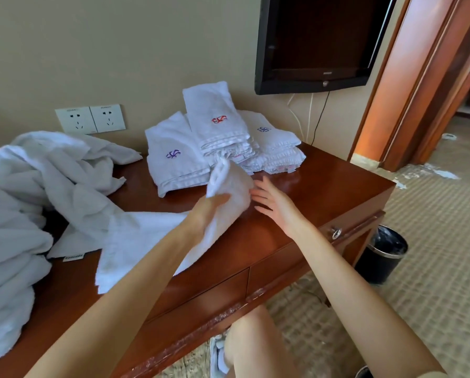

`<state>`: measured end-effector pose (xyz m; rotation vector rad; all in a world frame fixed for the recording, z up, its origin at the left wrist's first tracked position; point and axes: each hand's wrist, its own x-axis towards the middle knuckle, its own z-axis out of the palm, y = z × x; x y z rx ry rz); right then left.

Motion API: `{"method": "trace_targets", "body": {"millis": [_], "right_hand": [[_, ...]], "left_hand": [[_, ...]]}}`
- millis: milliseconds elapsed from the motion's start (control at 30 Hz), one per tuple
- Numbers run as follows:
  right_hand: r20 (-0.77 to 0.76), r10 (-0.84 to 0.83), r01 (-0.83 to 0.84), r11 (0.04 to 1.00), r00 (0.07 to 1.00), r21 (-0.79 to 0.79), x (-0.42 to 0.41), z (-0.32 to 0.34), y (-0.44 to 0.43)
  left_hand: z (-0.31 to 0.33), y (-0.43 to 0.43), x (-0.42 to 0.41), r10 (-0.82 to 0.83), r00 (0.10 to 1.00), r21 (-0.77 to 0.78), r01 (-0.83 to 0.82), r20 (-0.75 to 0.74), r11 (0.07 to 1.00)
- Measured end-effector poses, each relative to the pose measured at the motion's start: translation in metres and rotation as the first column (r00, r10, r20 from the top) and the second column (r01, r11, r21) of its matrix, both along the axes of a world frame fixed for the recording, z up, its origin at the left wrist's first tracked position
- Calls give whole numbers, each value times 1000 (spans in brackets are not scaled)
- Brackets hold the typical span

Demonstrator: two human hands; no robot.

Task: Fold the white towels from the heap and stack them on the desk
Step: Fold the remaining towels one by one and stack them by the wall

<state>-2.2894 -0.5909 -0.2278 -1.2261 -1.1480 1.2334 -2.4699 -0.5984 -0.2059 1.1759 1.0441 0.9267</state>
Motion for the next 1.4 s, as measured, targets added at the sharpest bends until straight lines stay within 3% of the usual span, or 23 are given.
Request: {"method": "trace_targets", "body": {"millis": [33,100,233,300,333,400,467,600,767,933,1100,1200,1400], "right_hand": [[-62,-4,4,1000,998,10,-1,-1,-3],[-159,18,-13,999,987,34,-3,-1,-6],[-380,103,-100,995,919,25,-3,8,-16],[-356,113,-131,991,928,-26,-7,17,-25],[-441,84,-131,989,893,-76,-7,18,-19],[-309,146,-164,986,940,-32,-10,24,-24],[-196,238,-216,968,951,128,-6,34,-25],[-120,32,-2,970,992,243,0,62,-25],[-136,-118,141,975,984,170,22,66,-20],[54,-274,279,941,960,-188,50,13,-10],[234,-218,263,947,947,-185,54,-18,-16],[109,-135,152,975,985,-165,55,-9,-20],[-154,-149,149,989,977,-10,74,28,-9]], "left_hand": [[7,-1,-4,-4,995,-113,15,95,993],[17,-1,-9,-46,975,-195,89,218,977],[31,-1,-11,-146,897,-197,246,418,949],[39,6,-13,-128,874,-172,232,469,957],[46,6,-13,-107,863,-147,204,493,968],[58,9,-9,-62,842,-79,124,535,989],[69,15,-8,-57,830,6,64,555,998],[83,32,-8,-77,724,-20,125,685,992],[59,51,12,-49,832,-150,157,552,976],[0,26,30,-279,904,-347,388,325,854],[-46,14,35,-335,940,-279,340,67,898],[-44,14,43,-358,934,-215,353,16,911],[2,43,70,-327,938,-112,340,115,934]]}}
